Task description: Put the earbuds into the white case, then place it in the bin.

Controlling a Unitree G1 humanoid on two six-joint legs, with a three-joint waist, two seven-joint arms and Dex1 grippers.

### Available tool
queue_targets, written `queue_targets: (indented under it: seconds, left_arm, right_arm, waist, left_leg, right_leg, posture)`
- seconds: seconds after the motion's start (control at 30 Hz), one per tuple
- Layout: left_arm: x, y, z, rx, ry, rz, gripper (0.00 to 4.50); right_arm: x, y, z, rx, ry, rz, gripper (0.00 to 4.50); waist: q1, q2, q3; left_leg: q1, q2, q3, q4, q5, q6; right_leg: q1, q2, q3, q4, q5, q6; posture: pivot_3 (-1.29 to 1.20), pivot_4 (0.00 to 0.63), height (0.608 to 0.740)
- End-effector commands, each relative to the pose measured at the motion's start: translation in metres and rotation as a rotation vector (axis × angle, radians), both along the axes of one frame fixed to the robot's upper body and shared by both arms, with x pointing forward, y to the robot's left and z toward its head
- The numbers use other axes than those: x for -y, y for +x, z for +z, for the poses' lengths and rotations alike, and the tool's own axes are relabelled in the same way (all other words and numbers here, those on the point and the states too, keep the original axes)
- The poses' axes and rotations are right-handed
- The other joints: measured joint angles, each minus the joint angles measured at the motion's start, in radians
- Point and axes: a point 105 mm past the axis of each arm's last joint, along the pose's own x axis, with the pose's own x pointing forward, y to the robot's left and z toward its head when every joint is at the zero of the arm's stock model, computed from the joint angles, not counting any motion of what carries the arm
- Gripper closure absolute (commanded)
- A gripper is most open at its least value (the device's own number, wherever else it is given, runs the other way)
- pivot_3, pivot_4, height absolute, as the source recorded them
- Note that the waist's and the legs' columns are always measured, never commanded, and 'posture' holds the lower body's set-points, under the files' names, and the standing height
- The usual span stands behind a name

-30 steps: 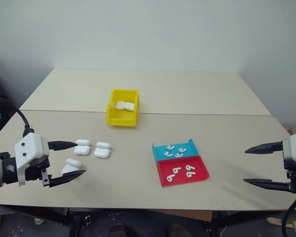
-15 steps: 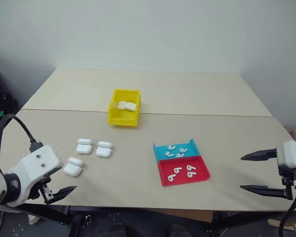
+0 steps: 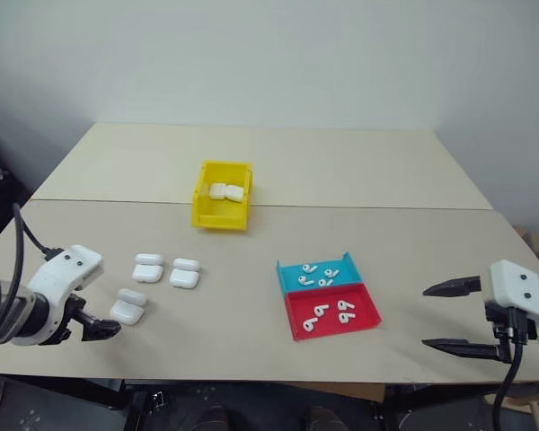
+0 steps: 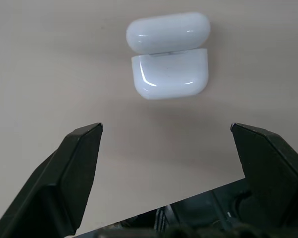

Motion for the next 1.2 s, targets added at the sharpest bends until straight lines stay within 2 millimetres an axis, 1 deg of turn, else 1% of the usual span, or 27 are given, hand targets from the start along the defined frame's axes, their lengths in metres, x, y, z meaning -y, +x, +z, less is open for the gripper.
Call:
queue_targets:
  seconds: [0.03, 0.17, 0.4, 0.53, 0.67, 0.9, 1.07, 1.2]
  left_arm:
    - [-0.001, 0.009, 0.003, 0.002, 0.023, 0.015, 0.0]
    - [0.002, 0.018, -0.003, -0.02, 0.055, 0.015, 0.0]
    - [0.007, 0.035, -0.012, -0.044, 0.056, 0.026, 0.0]
    - [0.007, 0.038, -0.014, -0.061, 0.055, 0.027, 0.0]
    - [0.007, 0.038, -0.02, -0.081, 0.05, 0.035, 0.0]
    - [0.008, 0.045, -0.029, -0.082, 0.047, 0.057, 0.0]
    - [0.012, 0.051, -0.031, -0.077, 0.015, 0.065, 0.0]
    - [0.011, 0.051, -0.034, -0.087, 0.034, 0.063, 0.0]
  right_arm:
    - [-0.004, -0.001, 0.005, 0.028, 0.009, 0.008, 0.03]
    - [-0.004, -0.003, 0.005, 0.03, 0.011, -0.003, 0.03]
    - [-0.003, -0.007, 0.004, 0.027, 0.012, -0.023, 0.03]
    - [-0.004, -0.01, 0.003, 0.022, 0.016, -0.033, 0.03]
    - [-0.004, -0.011, 0.003, 0.023, 0.018, -0.038, 0.03]
    - [-0.004, -0.008, 0.002, 0.028, 0.019, -0.039, 0.03]
    - [-0.004, -0.006, 0.001, 0.029, 0.018, -0.04, 0.03]
    - [-0.003, -0.006, -0.001, 0.025, 0.003, -0.047, 0.03]
  waist:
    - [0.003, 0.0, 0.0]
    - [0.004, 0.0, 0.0]
    - [0.003, -0.001, 0.0]
    - [0.001, -0.001, 0.0]
    - [0.003, -0.001, 0.0]
    - [0.004, -0.001, 0.0]
    - [0.005, -0.001, 0.0]
    - [0.005, -0.001, 0.0]
  left_leg:
    - [0.0, 0.0, 0.0, 0.0, 0.0, 0.0]
    - [0.0, 0.0, 0.0, 0.001, 0.0, 0.0]
    - [-0.001, 0.0, 0.0, 0.001, 0.0, 0.0]
    - [-0.001, 0.0, 0.0, 0.001, 0.0, 0.0]
    - [-0.001, 0.0, -0.001, 0.001, 0.0, 0.0]
    - [-0.001, 0.0, -0.001, 0.002, 0.0, 0.0]
    - [-0.001, -0.001, -0.001, 0.002, 0.0, 0.0]
    - [-0.001, -0.001, -0.001, 0.002, 0.0, 0.0]
  right_leg:
    - [0.0, 0.0, 0.0, 0.0, 0.0, 0.0]
    - [0.001, 0.0, 0.0, 0.0, 0.0, 0.0]
    - [0.001, 0.0, 0.0, 0.0, 0.0, 0.0]
    - [0.001, 0.001, 0.0, 0.0, 0.0, 0.0]
    - [0.001, 0.001, 0.0, 0.0, 0.0, 0.001]
    - [0.001, 0.001, 0.0, 0.0, 0.0, 0.001]
    - [0.001, 0.001, 0.0, 0.0, 0.0, 0.001]
    - [0.002, 0.0, 0.0, 0.0, 0.0, 0.001]
  posture:
    - [0.0, 0.15, 0.74]
    - [0.0, 0.15, 0.74]
    - [0.0, 0.15, 0.74]
    - [0.0, 0.15, 0.74]
    - [0.0, 0.15, 0.74]
    - [0.0, 0.15, 0.74]
    - [0.0, 0.15, 0.74]
    - [0.0, 0.15, 0.74]
